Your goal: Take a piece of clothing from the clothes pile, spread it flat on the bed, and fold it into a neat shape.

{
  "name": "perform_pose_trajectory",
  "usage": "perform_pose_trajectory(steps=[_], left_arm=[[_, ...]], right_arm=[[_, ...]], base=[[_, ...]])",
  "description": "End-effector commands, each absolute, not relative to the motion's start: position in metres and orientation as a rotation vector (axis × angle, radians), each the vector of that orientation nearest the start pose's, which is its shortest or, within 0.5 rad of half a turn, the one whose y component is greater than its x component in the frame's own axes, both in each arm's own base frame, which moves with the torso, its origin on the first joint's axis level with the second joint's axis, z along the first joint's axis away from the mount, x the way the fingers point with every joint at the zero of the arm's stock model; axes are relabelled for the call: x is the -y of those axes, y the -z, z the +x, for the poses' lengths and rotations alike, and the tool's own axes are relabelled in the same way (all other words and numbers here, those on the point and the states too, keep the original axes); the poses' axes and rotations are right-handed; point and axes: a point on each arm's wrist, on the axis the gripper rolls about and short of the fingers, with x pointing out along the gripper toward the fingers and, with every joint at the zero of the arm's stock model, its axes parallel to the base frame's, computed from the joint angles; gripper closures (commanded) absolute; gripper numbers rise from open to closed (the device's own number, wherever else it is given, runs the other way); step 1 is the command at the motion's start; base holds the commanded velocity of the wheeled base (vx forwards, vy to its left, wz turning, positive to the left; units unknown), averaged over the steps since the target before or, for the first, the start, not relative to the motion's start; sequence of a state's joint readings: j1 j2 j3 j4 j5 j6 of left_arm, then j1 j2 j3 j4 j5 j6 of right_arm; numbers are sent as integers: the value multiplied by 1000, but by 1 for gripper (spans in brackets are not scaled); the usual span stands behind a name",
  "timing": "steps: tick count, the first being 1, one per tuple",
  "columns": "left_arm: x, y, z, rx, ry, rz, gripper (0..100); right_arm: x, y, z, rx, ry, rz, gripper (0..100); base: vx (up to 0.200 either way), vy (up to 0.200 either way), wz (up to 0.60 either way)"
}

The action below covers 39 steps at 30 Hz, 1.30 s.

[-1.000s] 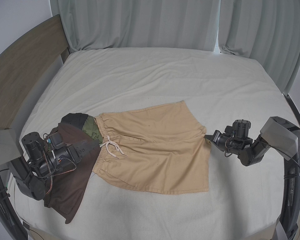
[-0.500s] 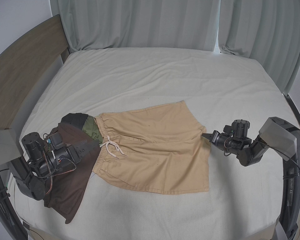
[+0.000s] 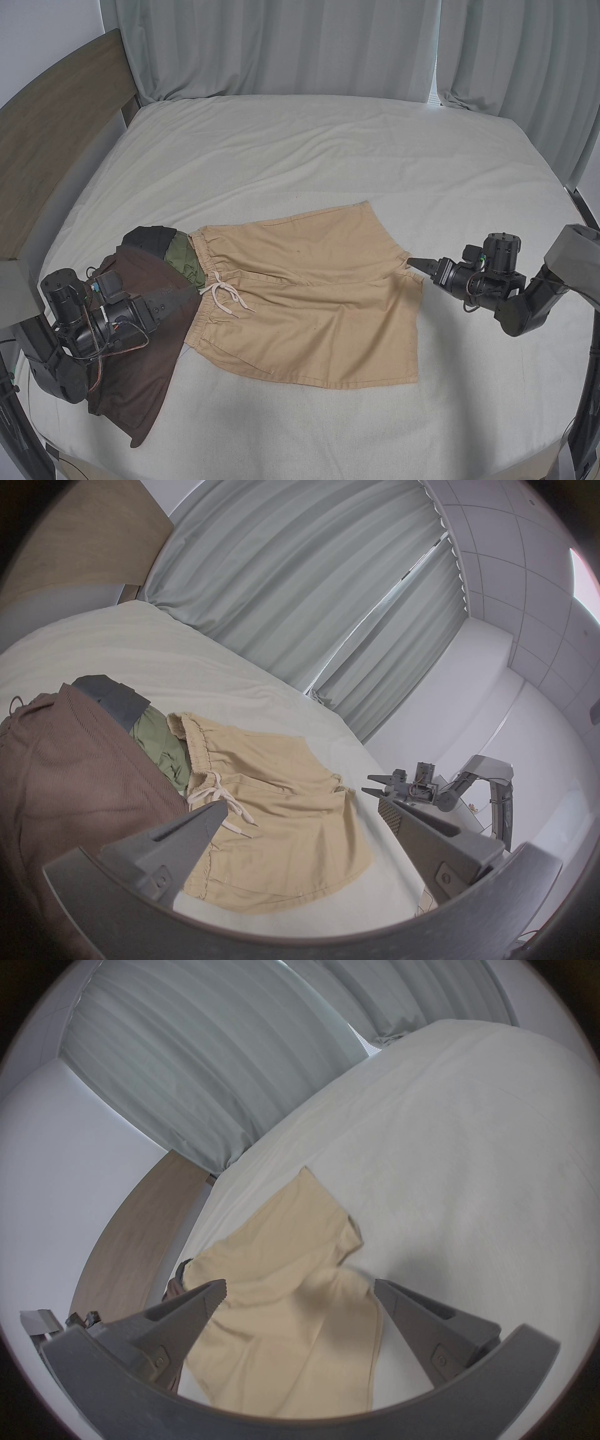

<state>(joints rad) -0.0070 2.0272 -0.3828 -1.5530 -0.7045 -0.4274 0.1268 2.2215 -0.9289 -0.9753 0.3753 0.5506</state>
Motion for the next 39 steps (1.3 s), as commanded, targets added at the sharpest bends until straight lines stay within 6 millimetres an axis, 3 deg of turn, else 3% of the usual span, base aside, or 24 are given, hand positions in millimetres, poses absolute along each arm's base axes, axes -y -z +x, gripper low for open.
perform_pose_trajectory(steps=[1,5,10,15,28,39], left_arm=[[14,-71,281,-297,695,-461,0],[14,-72,277,-302,695,-461,0],[12,-64,271,-339,679,-472,0],[9,-48,272,-385,659,-463,0],[8,6,288,-523,621,-492,0],[6,27,298,-549,594,-484,0]], right_arm=[[-74,-86,320,-475,-475,558,0],[-81,-72,288,-513,-516,551,0],[-83,-58,270,-504,-547,547,0],[-81,-41,274,-486,-549,547,0],[-82,-36,277,-481,-550,547,0],[-81,-34,279,-477,-547,548,0]], base=[[0,0,0],[0,0,0],[0,0,0],[0,0,0],[0,0,0],[0,0,0]])
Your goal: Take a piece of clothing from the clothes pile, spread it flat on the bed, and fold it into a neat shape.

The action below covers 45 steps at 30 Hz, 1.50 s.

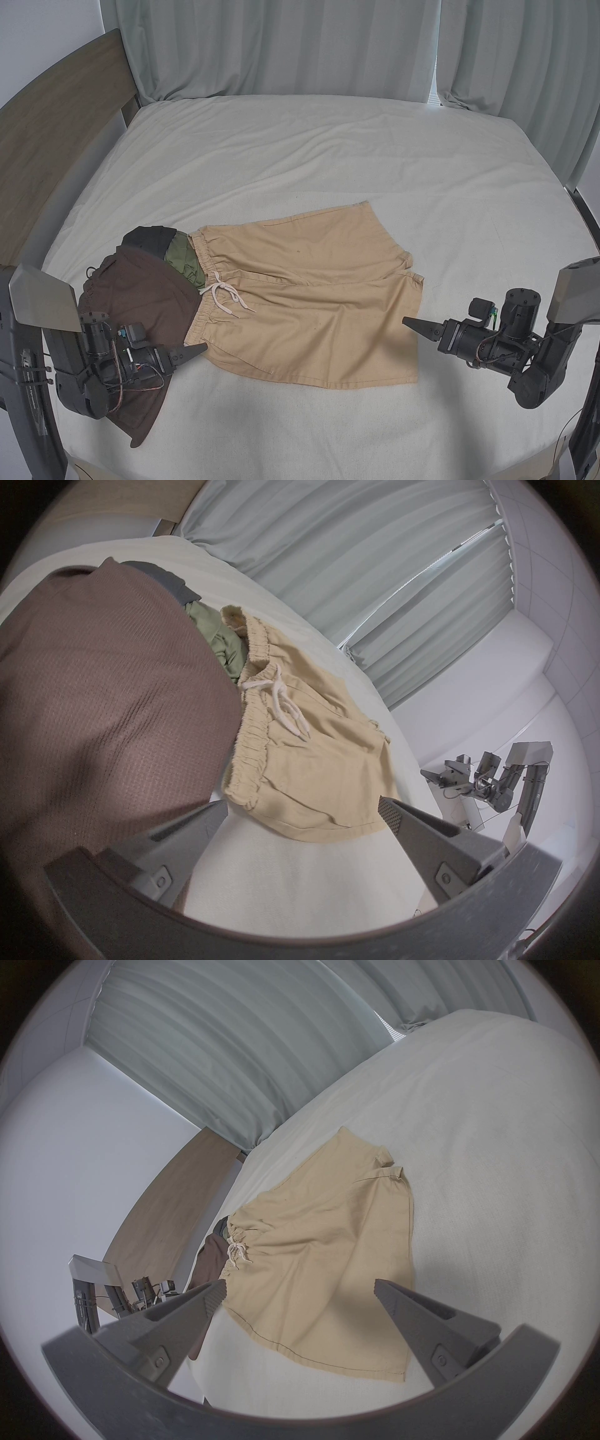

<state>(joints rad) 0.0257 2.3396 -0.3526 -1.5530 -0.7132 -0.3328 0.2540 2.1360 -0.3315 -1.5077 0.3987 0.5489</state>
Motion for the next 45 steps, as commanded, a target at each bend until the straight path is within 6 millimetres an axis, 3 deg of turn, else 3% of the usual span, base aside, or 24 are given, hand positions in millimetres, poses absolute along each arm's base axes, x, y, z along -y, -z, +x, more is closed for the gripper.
perform_pose_trajectory(steps=[1,17,31,32,39,45], left_arm=[[6,29,300,-546,582,-482,0],[3,36,321,-498,566,-470,0],[4,41,326,-496,570,-467,0],[4,42,327,-494,564,-466,100],[3,42,330,-485,561,-464,100],[3,41,329,-486,561,-464,100]], right_arm=[[-81,-34,280,-472,-548,547,0],[-82,-29,282,-472,-547,548,0],[-82,-27,283,-478,-545,548,0],[-82,-27,283,-478,-545,548,0],[-81,-25,280,-491,-539,548,0],[-69,-2,276,-565,-504,499,0]], base=[[0,0,0],[0,0,0],[0,0,0],[0,0,0],[0,0,0],[0,0,0]])
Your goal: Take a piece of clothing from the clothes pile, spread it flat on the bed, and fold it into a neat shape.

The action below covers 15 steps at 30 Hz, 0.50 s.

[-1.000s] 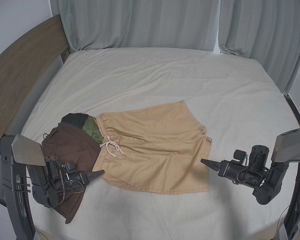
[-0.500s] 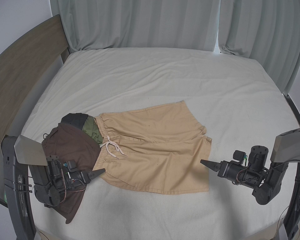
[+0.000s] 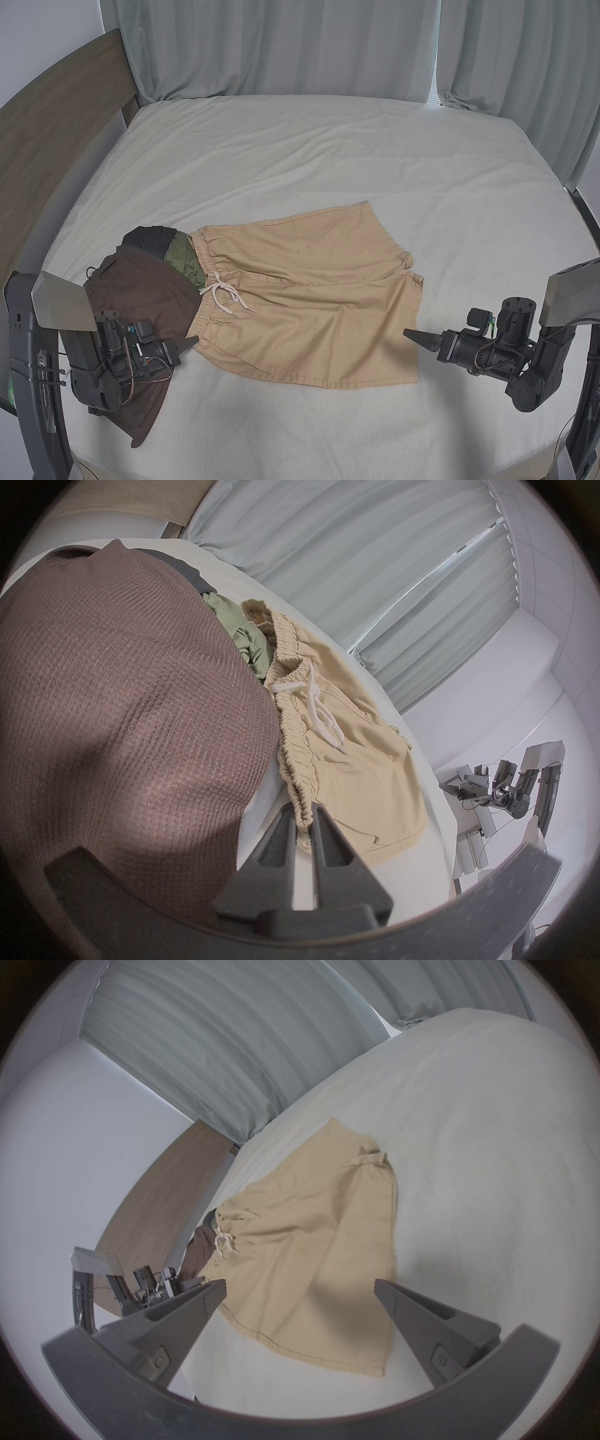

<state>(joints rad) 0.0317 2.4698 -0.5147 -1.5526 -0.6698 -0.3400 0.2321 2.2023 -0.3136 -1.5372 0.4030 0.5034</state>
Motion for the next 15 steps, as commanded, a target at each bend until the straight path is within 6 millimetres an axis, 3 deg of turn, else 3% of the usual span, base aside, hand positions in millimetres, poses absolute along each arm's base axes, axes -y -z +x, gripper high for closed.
perform_pose_trajectory(steps=[1,15], left_arm=[[3,41,329,-485,561,-464,100],[4,39,329,-480,564,-457,100]], right_arm=[[-64,6,274,-596,-504,489,0],[-59,45,278,-711,-488,510,0]], base=[[0,0,0],[0,0,0]])
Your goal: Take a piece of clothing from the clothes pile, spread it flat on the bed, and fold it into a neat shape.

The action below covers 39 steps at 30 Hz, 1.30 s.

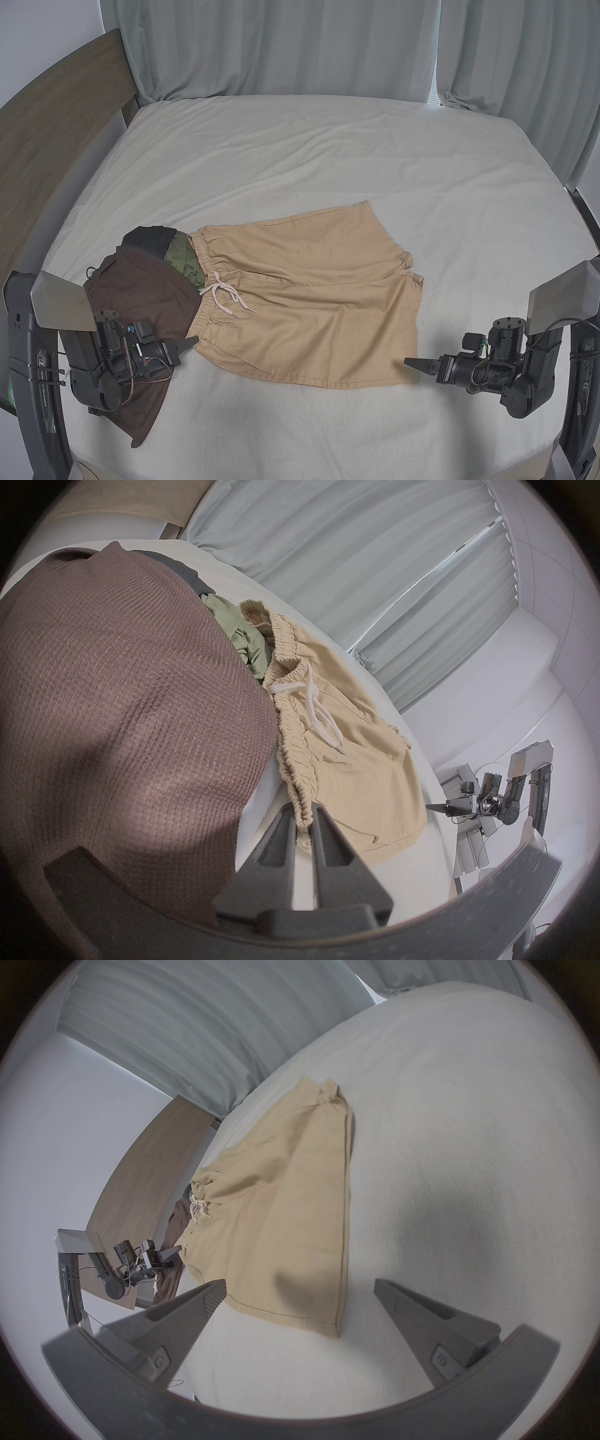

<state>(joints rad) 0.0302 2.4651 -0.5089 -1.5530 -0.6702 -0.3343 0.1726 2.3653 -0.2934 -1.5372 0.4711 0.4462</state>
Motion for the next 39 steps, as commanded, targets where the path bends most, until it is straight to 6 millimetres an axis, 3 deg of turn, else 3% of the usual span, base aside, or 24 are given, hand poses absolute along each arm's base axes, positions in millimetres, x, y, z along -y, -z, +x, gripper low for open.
perform_pose_trajectory(steps=[1,9,21,39], left_arm=[[4,39,329,-480,564,-457,100],[3,40,329,-482,564,-458,100],[3,39,329,-478,563,-457,100],[3,40,330,-478,564,-456,100]], right_arm=[[-59,48,279,-719,-486,512,0],[-64,62,286,-744,-480,543,0],[-86,58,280,-792,-531,618,0],[-85,43,277,-762,-545,617,0]], base=[[0,0,0],[0,0,0],[0,0,0],[0,0,0]])
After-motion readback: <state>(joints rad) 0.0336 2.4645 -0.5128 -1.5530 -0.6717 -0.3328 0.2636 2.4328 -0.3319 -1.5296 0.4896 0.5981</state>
